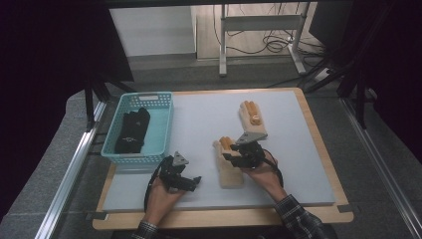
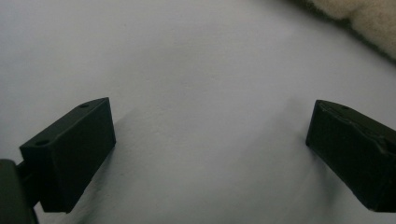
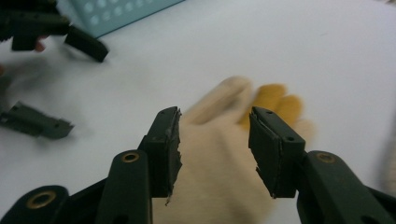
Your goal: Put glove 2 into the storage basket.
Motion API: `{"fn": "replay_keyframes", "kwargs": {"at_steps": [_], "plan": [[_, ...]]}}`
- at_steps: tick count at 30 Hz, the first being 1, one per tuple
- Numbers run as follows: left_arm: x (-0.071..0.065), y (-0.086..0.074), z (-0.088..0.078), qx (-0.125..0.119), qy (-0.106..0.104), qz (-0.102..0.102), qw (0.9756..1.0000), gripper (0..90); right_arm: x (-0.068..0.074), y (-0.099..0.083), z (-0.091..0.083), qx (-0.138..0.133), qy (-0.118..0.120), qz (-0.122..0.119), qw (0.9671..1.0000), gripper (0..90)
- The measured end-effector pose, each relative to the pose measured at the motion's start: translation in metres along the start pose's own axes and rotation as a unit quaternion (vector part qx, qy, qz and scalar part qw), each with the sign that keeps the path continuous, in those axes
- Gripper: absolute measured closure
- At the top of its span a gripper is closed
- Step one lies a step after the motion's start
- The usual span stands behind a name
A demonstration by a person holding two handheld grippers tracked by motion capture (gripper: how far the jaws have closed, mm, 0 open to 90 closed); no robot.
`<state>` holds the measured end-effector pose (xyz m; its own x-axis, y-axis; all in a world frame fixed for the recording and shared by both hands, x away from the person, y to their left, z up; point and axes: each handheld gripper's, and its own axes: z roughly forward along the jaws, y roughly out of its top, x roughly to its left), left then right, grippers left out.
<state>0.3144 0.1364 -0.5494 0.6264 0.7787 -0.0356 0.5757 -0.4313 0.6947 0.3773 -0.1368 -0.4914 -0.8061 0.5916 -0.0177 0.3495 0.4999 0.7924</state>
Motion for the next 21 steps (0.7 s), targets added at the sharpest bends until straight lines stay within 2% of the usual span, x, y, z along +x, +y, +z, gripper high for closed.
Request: {"fn": "replay_keyframes", "kwargs": {"at_steps": [1, 3, 5, 7, 9, 13, 19, 20, 21], "plan": [[0.000, 0.000, 0.000, 0.001, -0.001, 0.000, 1.0000, 1.8, -0.009, 0.002, -0.004, 0.000, -0.008, 0.008, 0.9999, 57.8], [0.000, 0.000, 0.000, 0.001, -0.001, 0.000, 1.0000, 1.8, -0.013, 0.002, -0.005, -0.001, -0.010, 0.011, 0.9999, 60.0], [0.000, 0.000, 0.000, 0.001, 0.000, 0.000, 1.0000, 1.7, -0.025, 0.002, -0.005, -0.004, -0.023, 0.024, 0.9994, 67.2], [0.000, 0.000, 0.000, 0.001, -0.001, 0.000, 1.0000, 1.7, -0.036, 0.002, -0.002, -0.005, -0.029, 0.037, 0.9989, 69.6], [0.000, 0.000, 0.000, 0.001, -0.001, 0.000, 1.0000, 1.8, -0.044, 0.001, 0.005, -0.002, -0.033, 0.045, 0.9984, 69.3], [0.000, 0.000, 0.000, 0.001, -0.001, 0.000, 1.0000, 1.7, -0.052, 0.002, 0.025, 0.010, -0.036, 0.051, 0.9980, 61.3], [0.000, 0.000, 0.000, 0.001, -0.001, 0.000, 1.0000, 1.7, -0.048, 0.008, 0.059, 0.023, -0.033, 0.043, 0.9983, 48.4], [0.000, 0.000, 0.000, 0.001, -0.001, 0.000, 1.0000, 1.7, -0.046, 0.009, 0.063, 0.026, -0.033, 0.041, 0.9983, 47.9], [0.000, 0.000, 0.000, 0.001, 0.000, 0.000, 1.0000, 1.8, -0.042, 0.010, 0.074, 0.042, -0.039, 0.029, 0.9980, 52.2]]}}
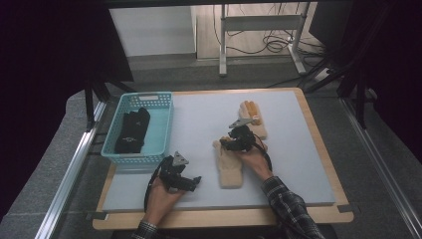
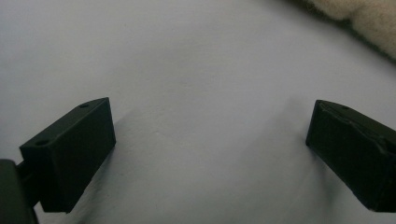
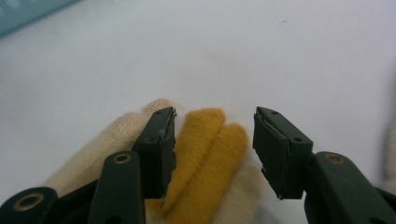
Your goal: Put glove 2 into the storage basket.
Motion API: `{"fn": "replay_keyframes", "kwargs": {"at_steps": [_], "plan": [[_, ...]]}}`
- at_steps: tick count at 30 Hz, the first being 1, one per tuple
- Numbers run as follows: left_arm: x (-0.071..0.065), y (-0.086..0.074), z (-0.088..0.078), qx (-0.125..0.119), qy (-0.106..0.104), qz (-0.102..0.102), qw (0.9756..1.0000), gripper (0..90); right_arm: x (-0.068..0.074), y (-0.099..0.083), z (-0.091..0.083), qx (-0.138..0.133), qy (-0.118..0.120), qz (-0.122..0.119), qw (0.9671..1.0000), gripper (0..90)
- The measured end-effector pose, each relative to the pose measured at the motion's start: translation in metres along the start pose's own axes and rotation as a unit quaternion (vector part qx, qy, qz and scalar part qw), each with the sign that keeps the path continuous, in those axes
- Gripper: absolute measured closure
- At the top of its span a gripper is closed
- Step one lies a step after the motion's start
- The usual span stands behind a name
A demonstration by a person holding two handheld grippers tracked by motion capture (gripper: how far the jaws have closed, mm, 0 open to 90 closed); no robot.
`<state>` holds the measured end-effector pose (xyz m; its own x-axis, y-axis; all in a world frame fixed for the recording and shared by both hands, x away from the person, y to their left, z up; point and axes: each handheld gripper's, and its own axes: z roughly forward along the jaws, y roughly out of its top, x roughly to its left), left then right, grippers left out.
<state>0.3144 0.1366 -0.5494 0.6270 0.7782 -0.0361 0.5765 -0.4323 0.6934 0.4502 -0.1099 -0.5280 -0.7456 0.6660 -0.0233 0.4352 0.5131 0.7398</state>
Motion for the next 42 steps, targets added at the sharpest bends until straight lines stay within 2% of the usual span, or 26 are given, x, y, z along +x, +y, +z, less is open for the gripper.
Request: {"fn": "replay_keyframes", "kwargs": {"at_steps": [1, 2, 3, 5, 6, 7, 8, 9, 11, 12, 13, 15, 16, 18, 22, 28, 36, 40, 42], "plan": [[0.000, 0.000, 0.000, 0.000, 0.000, 0.000, 1.0000, 1.8, 0.000, 0.000, 0.000, 0.000, 0.000, 0.000, 1.0000, 52.2], [0.000, 0.000, 0.000, 0.000, 0.000, 0.000, 1.0000, 1.7, 0.002, 0.000, 0.003, 0.008, -0.003, -0.004, 1.0000, 57.6], [0.000, 0.000, 0.000, 0.000, 0.000, 0.000, 1.0000, 1.8, 0.005, -0.001, 0.006, 0.004, 0.014, -0.010, 0.9998, 75.3], [0.000, 0.000, 0.000, 0.000, 0.000, 0.000, 1.0000, 1.8, 0.007, -0.001, 0.006, 0.006, 0.014, -0.011, 0.9998, 77.7], [0.000, 0.000, 0.000, 0.000, 0.000, -0.001, 1.0000, 1.7, 0.011, 0.001, 0.002, 0.016, 0.000, -0.026, 0.9995, 79.6], [0.000, 0.000, 0.000, 0.001, 0.000, 0.001, 1.0000, 1.7, 0.011, 0.001, 0.002, 0.016, 0.000, -0.026, 0.9995, 79.6], [0.000, 0.000, 0.000, 0.000, 0.000, 0.000, 1.0000, 1.7, 0.013, 0.002, -0.001, 0.013, -0.011, -0.036, 0.9992, 79.6], [0.000, 0.000, 0.000, 0.000, 0.000, 0.000, 1.0000, 1.7, 0.011, 0.004, -0.013, -0.003, -0.017, -0.029, 0.9994, 78.6], [0.000, 0.000, 0.000, 0.001, 0.000, 0.001, 1.0000, 1.7, 0.009, 0.004, -0.017, -0.010, -0.022, -0.025, 0.9994, 77.6], [0.000, 0.000, 0.000, 0.001, 0.000, 0.001, 1.0000, 1.7, 0.006, 0.005, -0.022, -0.016, -0.029, -0.016, 0.9993, 75.4], [0.000, 0.000, 0.000, 0.000, 0.000, 0.000, 1.0000, 1.8, -0.003, 0.004, -0.027, -0.010, -0.039, -0.004, 0.9992, 62.6], [0.000, 0.000, 0.000, 0.000, 0.000, 0.000, 1.0000, 1.7, -0.006, 0.004, -0.028, -0.009, -0.044, -0.003, 0.9990, 62.2], [0.000, 0.000, 0.000, 0.000, 0.000, 0.000, 1.0000, 1.7, -0.012, 0.002, -0.033, -0.015, -0.049, 0.002, 0.9987, 60.9], [0.000, 0.000, 0.000, 0.000, 0.000, 0.000, 1.0000, 1.7, -0.015, 0.002, -0.038, -0.023, -0.042, 0.010, 0.9988, 60.6], [0.000, 0.000, 0.000, 0.000, 0.000, 0.000, 1.0000, 1.7, -0.020, 0.002, -0.042, -0.022, -0.044, 0.008, 0.9987, 59.1], [0.000, 0.000, 0.000, 0.000, 0.000, 0.000, 1.0000, 1.7, -0.044, -0.003, -0.047, -0.024, -0.032, 0.032, 0.9987, 61.5], [0.000, 0.000, 0.000, 0.000, 0.000, -0.001, 1.0000, 1.7, -0.081, -0.010, -0.062, -0.030, -0.063, 0.049, 0.9964, 69.9], [0.000, 0.000, 0.000, -0.001, 0.000, -0.001, 1.0000, 1.7, -0.098, -0.011, -0.065, -0.032, -0.077, 0.059, 0.9948, 69.8], [0.000, 0.000, 0.000, 0.000, 0.000, -0.001, 1.0000, 1.7, -0.105, -0.012, -0.063, -0.033, -0.081, 0.058, 0.9945, 66.6]]}}
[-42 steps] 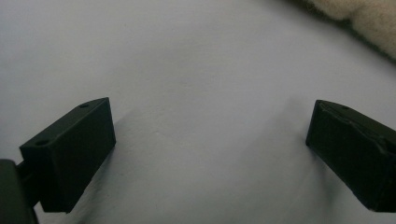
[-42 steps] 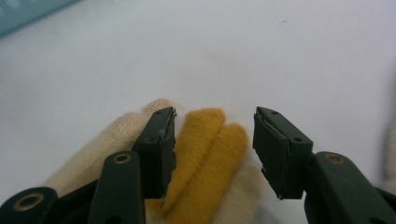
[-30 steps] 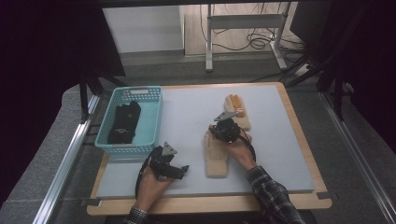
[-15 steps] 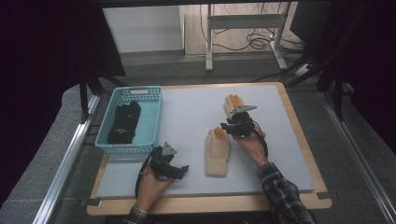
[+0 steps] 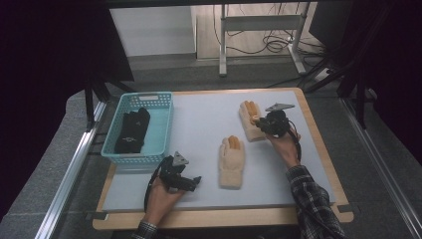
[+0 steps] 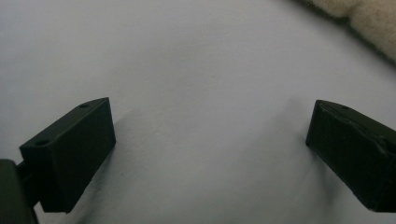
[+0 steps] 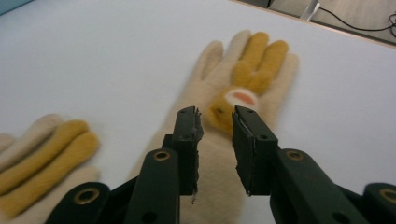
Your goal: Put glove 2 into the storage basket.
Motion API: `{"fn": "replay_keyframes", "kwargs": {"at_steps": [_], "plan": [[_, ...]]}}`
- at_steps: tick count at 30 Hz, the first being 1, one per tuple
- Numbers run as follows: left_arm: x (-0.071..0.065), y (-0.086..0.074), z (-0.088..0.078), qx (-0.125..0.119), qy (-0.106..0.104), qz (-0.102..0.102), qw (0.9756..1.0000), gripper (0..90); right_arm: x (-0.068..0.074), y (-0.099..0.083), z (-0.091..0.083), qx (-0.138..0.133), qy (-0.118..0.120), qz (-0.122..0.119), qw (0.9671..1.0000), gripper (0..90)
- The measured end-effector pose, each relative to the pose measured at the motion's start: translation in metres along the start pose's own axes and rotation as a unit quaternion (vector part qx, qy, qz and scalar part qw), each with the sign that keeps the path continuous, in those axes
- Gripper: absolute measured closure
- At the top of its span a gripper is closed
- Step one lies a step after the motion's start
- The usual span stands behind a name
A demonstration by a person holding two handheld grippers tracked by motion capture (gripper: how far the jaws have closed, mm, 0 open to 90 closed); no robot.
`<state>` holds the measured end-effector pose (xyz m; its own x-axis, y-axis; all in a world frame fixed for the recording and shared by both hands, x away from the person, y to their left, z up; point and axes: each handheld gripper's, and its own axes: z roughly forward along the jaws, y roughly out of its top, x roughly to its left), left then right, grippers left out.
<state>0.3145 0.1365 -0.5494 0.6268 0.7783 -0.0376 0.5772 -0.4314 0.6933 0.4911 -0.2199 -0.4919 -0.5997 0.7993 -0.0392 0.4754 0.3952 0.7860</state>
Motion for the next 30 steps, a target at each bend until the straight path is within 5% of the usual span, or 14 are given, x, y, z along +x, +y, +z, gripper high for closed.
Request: {"fn": "replay_keyframes", "kwargs": {"at_steps": [18, 26, 30], "plan": [[0.000, 0.000, 0.000, -0.001, 0.000, 0.000, 1.0000, 1.7, -0.020, -0.002, 0.051, 0.016, 0.013, -0.038, 0.9990, 42.8], [0.000, 0.000, 0.000, -0.001, 0.000, 0.000, 1.0000, 1.7, -0.017, 0.001, 0.053, 0.037, 0.014, -0.016, 0.9991, 59.1], [0.000, 0.000, 0.000, -0.001, 0.000, 0.000, 1.0000, 1.7, -0.009, 0.006, 0.046, 0.048, -0.008, -0.030, 0.9983, 61.7]]}}
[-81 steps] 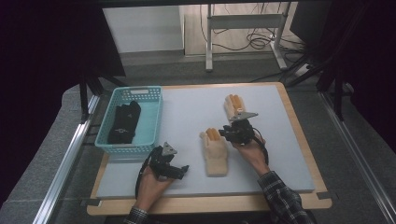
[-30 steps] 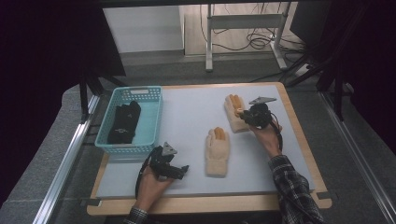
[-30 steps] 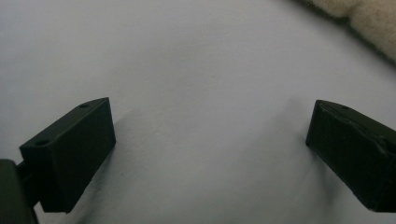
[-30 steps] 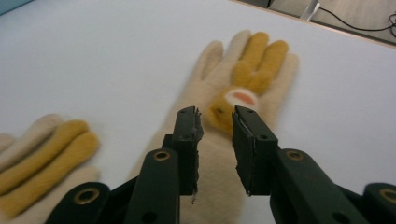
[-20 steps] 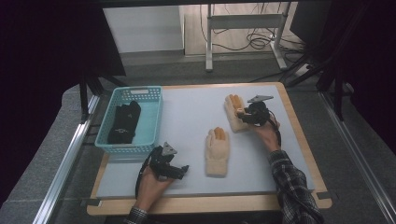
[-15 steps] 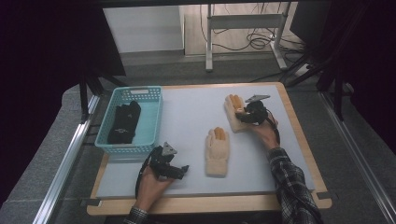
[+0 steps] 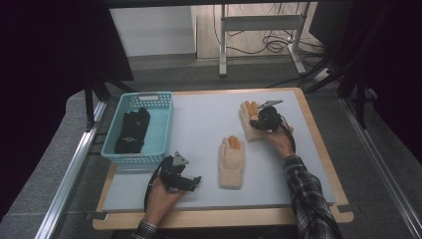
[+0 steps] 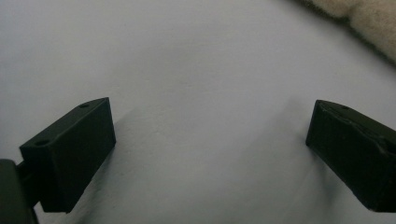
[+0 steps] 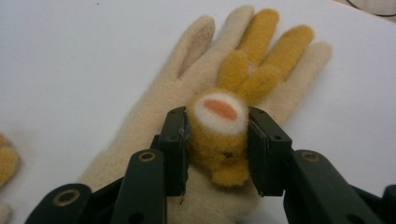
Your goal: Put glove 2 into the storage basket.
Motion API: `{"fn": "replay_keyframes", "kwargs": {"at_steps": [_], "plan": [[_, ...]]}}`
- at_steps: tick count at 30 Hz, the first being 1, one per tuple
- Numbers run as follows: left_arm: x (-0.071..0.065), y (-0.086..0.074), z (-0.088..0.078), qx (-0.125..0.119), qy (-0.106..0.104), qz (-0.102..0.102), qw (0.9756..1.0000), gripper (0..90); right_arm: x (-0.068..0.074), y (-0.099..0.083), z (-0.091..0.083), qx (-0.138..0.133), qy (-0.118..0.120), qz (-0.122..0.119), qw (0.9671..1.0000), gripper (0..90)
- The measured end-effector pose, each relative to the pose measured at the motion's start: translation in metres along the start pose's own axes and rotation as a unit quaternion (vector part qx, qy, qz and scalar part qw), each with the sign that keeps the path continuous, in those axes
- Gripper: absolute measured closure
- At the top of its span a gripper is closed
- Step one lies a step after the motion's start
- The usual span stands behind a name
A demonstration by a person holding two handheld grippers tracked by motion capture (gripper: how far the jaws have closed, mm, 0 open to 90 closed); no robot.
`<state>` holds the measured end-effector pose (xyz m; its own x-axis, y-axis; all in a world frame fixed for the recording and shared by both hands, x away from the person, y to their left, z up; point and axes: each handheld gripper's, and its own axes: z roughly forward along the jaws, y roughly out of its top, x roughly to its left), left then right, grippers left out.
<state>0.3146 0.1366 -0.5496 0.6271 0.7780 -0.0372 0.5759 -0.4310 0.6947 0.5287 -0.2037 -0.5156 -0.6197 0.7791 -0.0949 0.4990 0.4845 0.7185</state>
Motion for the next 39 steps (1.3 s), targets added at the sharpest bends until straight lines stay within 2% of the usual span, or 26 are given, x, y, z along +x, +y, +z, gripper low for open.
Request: {"fn": "replay_keyframes", "kwargs": {"at_steps": [6, 13, 17, 21, 26, 29, 35, 39], "plan": [[0.000, 0.000, 0.000, 0.001, 0.000, 0.000, 1.0000, 1.7, 0.003, 0.007, -0.026, -0.022, 0.002, 0.021, 0.9995, 61.9], [0.000, 0.000, 0.000, 0.001, 0.000, -0.001, 1.0000, 1.7, 0.006, 0.002, -0.056, -0.042, 0.004, 0.038, 0.9984, 61.6], [0.000, 0.000, 0.000, 0.001, 0.000, -0.001, 1.0000, 1.7, 0.009, 0.000, -0.075, -0.052, 0.017, 0.054, 0.9971, 61.3], [0.000, 0.000, 0.000, 0.001, 0.000, -0.001, 1.0000, 1.7, 0.018, -0.002, -0.094, -0.062, 0.032, 0.067, 0.9953, 61.2], [0.000, 0.000, 0.000, 0.001, 0.000, -0.001, 1.0000, 1.7, 0.041, -0.006, -0.113, -0.065, 0.041, 0.076, 0.9941, 61.2], [0.000, 0.000, 0.000, 0.001, 0.000, 0.000, 1.0000, 1.7, 0.060, -0.008, -0.123, -0.065, 0.044, 0.077, 0.9939, 61.2], [0.000, 0.000, 0.000, 0.001, 0.000, -0.001, 1.0000, 1.7, 0.098, -0.014, -0.136, -0.069, 0.053, 0.095, 0.9917, 61.2], [0.000, 0.000, 0.000, 0.000, 0.000, -0.001, 1.0000, 1.7, 0.118, -0.020, -0.142, -0.073, 0.064, 0.118, 0.9883, 61.2]]}}
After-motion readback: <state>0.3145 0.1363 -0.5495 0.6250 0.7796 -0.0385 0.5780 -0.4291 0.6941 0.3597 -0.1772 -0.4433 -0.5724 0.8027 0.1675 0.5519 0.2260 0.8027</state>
